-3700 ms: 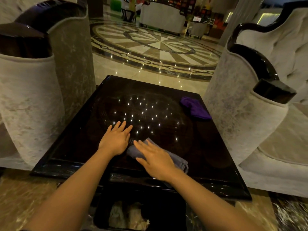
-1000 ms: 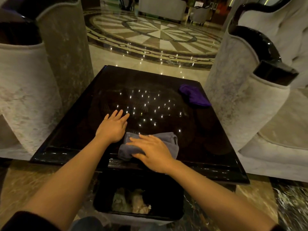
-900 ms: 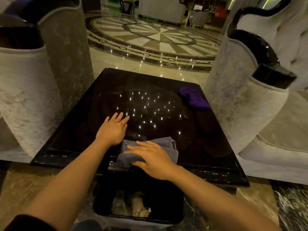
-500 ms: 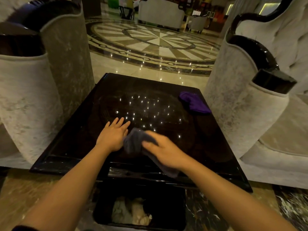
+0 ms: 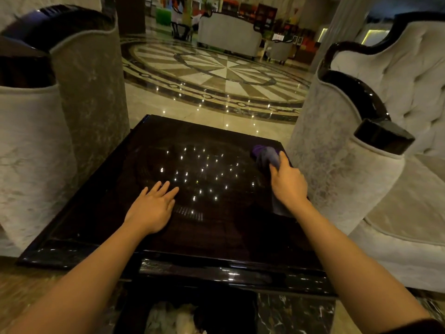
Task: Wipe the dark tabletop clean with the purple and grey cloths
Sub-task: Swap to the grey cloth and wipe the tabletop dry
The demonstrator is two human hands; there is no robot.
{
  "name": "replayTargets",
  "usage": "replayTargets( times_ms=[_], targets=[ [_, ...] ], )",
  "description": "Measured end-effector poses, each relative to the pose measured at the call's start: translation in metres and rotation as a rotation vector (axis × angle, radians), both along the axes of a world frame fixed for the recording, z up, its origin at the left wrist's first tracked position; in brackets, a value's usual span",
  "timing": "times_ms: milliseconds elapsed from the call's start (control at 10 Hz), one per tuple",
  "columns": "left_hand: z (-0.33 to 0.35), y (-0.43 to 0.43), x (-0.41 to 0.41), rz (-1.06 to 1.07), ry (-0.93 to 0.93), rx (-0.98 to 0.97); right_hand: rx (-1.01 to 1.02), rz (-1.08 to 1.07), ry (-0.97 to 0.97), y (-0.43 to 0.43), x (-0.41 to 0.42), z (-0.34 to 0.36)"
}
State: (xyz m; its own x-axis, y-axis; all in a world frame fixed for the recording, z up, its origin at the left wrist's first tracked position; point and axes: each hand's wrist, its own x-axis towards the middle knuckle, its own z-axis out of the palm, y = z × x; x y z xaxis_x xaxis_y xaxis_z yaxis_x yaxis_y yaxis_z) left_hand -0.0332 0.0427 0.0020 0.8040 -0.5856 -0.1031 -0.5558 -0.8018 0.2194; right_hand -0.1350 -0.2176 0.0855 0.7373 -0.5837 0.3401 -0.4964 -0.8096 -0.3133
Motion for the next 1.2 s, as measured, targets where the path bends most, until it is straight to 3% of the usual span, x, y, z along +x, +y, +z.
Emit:
replayTargets(
  times_ms=[200,400,800,1200],
  targets=[
    [0.0,-0.001,0.0,-0.003,-0.02,0.01,-0.117,-0.165,0.095,-0.035,0.01,-0.016],
    [0.0,-0.001,0.0,0.0,-0.015,0.007,0.028,-0.263,0.287,-0.047,0.02,-0.062],
    [0.001,-0.002,-0.001,0.004,-0.006,-0.012,0.177,-0.104,0.494,-0.054,0.021,-0.065],
    [0.007,0.0,0.0,-0.003,0.044,0.054,0.179,0.048,0.445,-0.015,0.003,-0.048]
  ],
)
